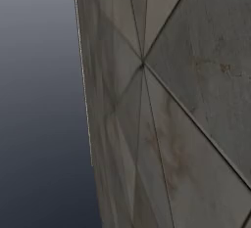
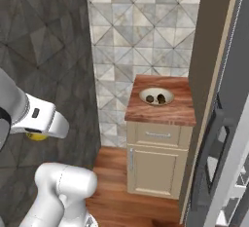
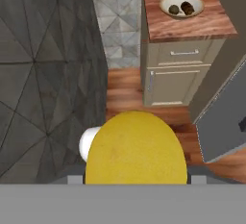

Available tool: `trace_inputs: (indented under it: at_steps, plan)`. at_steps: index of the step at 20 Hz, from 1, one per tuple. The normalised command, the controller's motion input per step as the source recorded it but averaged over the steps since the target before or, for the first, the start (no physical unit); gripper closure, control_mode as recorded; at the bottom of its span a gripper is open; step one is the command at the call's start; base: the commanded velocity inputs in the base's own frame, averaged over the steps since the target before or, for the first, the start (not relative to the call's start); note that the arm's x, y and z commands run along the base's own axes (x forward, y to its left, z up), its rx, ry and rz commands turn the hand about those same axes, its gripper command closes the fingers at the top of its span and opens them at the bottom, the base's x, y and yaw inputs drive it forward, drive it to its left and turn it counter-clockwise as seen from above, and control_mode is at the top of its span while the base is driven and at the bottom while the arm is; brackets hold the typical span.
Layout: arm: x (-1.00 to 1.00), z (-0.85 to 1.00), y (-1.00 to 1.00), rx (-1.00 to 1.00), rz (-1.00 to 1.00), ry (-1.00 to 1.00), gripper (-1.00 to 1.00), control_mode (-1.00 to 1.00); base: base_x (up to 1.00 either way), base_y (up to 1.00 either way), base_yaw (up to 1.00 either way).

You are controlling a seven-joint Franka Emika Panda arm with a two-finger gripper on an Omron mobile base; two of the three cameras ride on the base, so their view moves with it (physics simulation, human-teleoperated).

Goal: Take the lemon, kiwi, and sweet potato from the freezer and place them in the bowl on the counter.

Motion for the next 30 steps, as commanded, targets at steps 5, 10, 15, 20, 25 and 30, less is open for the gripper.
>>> trace_inputs:
  at_steps: [5, 10, 15, 20, 25, 30]
  plan:
    - [0.0, 0.0, 0.0, 0.0, 0.0, 0.0, 1.0, 1.0, 0.87, -0.02, 0.0]
    - [0.0, 0.0, 0.0, 0.0, 0.0, 0.0, 1.0, 1.0, 0.7, -0.39, 0.0]
    - [0.0, 0.0, 0.0, 0.0, 0.0, 0.0, 1.0, 1.0, 0.55, -0.44, 0.0]
    - [0.0, 0.0, 0.0, 0.0, 0.0, 0.0, 1.0, 1.0, 0.55, -0.29, 0.0]
    - [0.0, 0.0, 0.0, 0.0, 0.0, 0.0, 1.0, 1.0, 0.62, -0.03, 0.0]
    - [0.31, 0.0, -0.17, 0.01, 0.0, 0.03, 1.0, -1.0, 0.4, -0.06, 0.0]
